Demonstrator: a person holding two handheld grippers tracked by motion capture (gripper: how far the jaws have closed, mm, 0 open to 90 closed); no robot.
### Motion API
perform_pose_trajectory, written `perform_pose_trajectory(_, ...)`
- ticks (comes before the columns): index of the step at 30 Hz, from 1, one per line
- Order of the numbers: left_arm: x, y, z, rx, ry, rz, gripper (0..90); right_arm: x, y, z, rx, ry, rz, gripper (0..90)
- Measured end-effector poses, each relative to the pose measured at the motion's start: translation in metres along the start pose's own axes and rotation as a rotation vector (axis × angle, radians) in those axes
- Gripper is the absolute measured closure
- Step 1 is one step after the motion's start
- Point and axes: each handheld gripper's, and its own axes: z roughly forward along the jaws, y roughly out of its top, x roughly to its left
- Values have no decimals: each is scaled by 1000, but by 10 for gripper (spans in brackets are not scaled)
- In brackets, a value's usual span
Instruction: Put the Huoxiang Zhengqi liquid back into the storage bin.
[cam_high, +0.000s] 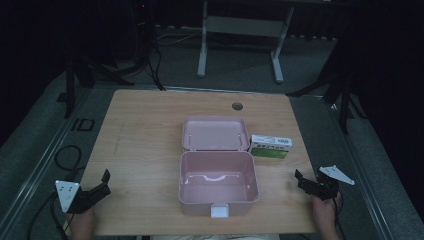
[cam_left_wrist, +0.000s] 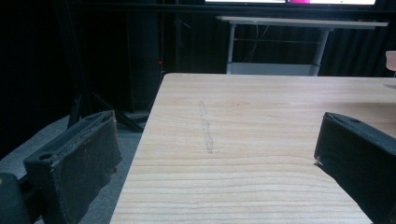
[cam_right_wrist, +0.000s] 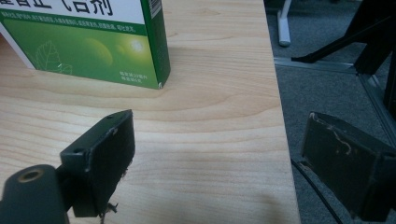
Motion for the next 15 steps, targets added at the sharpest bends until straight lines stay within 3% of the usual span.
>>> perform_pose_trajectory(11,1,0,-1,-1,-4,-10,3,0,-1,-2,22,28,4,97)
perform_pose_trajectory(12,1,0,-1,-1,-4,-11,3,0,-1,-2,23,42,0,97)
perform_pose_trajectory(13,2,0,0,-2,-4,-16,3,-1,-1,-2,28,89,-7,98)
perform_pose_trajectory(14,2,0,0,-2,-4,-16,3,-1,-1,-2,28,89,-7,98)
perform_pose_trajectory(15,2,0,0,-2,-4,-16,3,-1,-1,-1,56,128,-22,98)
